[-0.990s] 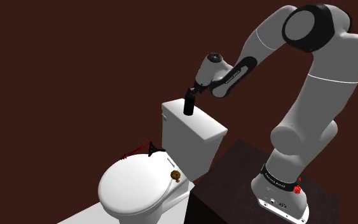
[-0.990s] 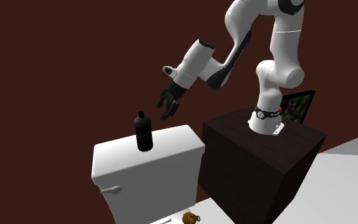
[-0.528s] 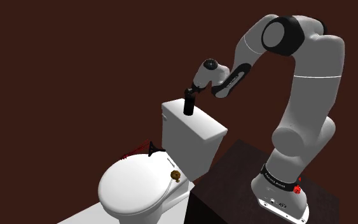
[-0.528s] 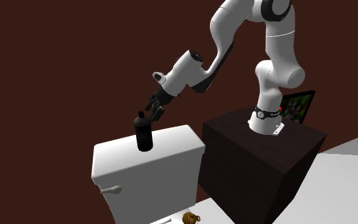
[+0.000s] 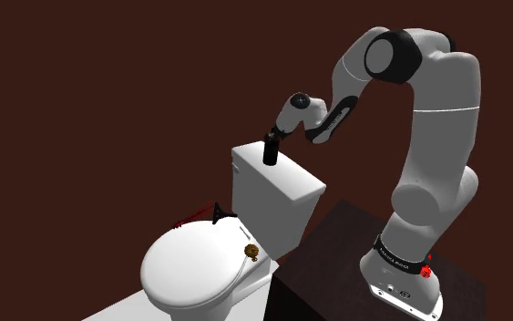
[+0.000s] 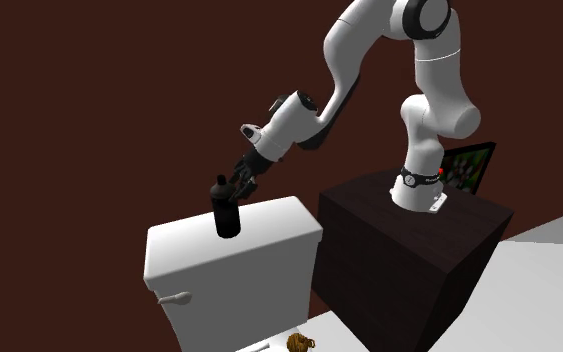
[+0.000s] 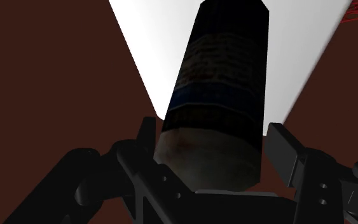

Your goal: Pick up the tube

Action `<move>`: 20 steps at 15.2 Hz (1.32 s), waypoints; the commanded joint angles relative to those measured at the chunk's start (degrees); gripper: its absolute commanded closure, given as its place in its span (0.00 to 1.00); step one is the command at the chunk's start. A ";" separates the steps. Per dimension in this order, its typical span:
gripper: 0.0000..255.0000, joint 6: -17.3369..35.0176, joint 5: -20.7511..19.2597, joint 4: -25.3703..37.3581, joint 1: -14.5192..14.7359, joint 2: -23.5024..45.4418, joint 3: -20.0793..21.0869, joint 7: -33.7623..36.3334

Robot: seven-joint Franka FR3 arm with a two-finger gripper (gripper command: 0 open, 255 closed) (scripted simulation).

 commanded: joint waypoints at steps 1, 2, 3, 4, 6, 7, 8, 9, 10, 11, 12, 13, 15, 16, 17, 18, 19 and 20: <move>1.00 0.02 -0.23 0.05 0.05 0.20 -0.08 0.24; 1.00 0.01 -0.18 0.04 0.04 0.18 -0.06 0.19; 1.00 0.03 -0.20 0.08 0.04 0.22 -0.07 0.21; 1.00 0.00 -0.17 0.11 0.05 0.25 -0.05 0.20; 1.00 0.01 -0.13 0.13 0.03 0.26 -0.04 0.15; 1.00 0.07 -0.32 0.04 0.04 0.20 -0.12 0.30; 1.00 0.03 -0.23 -0.13 0.04 0.01 -0.09 0.21; 1.00 -0.28 1.56 -0.59 -0.41 -0.71 0.49 -1.73; 1.00 -0.60 3.32 -1.03 -0.87 -1.43 1.08 -3.63; 1.00 -0.94 5.06 -1.44 -1.35 -2.13 1.70 -5.49; 1.00 -1.28 6.76 -1.82 -1.84 -2.83 2.35 -7.30; 1.00 -1.64 8.44 -2.19 -2.34 -3.51 3.01 -9.08; 1.00 -2.36 11.75 -2.85 -3.30 -4.86 4.29 -12.53; 1.00 -2.74 13.37 -3.15 -3.79 -5.52 4.96 -14.20; 1.00 -3.12 14.98 -3.42 -4.25 -6.17 5.59 -15.85; 1.00 -3.50 16.56 -3.67 -4.70 -6.81 6.22 -17.46; 1.00 -3.90 18.13 -3.90 -5.15 -7.44 6.85 -19.04; 1.00 -4.30 19.69 -4.11 -5.56 -8.06 7.45 -20.59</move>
